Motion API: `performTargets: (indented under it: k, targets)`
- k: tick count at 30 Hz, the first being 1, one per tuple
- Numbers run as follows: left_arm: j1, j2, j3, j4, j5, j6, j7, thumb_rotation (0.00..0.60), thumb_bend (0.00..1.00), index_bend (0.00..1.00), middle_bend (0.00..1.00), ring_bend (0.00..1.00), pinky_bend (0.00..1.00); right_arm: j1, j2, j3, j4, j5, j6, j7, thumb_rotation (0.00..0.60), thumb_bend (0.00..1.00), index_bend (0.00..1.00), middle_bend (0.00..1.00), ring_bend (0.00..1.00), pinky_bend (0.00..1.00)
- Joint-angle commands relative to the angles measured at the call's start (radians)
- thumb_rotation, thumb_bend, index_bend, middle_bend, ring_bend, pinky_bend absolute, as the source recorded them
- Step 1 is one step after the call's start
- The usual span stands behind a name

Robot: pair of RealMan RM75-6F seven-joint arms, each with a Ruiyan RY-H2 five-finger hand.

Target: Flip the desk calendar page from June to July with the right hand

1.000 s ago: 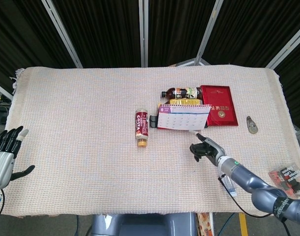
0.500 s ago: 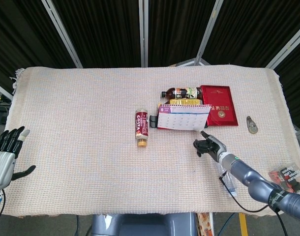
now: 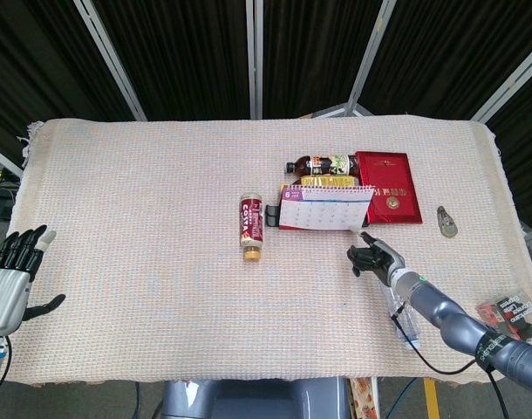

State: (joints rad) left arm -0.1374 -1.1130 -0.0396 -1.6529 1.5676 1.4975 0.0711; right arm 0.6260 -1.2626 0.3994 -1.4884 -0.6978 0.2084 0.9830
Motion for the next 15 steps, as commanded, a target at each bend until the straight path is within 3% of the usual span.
performTargets:
  k: [1, 15]
  targets:
    - [0.0, 0.0, 0.001, 0.0, 0.001, 0.0, -0.001, 0.6, 0.0, 0.0, 0.0, 0.0, 0.0, -0.01, -0.007, 0.02, 0.003, 0.003, -0.013, -0.007, 0.6, 0.62, 0.0, 0.79, 0.85, 0.75]
    - [0.001, 0.005, 0.001, 0.002, 0.001, 0.002, -0.016, 0.6, 0.0, 0.0, 0.0, 0.0, 0.0, -0.04, -0.065, 0.1, 0.059, 0.019, -0.062, -0.03, 0.6, 0.62, 0.0, 0.79, 0.85, 0.75]
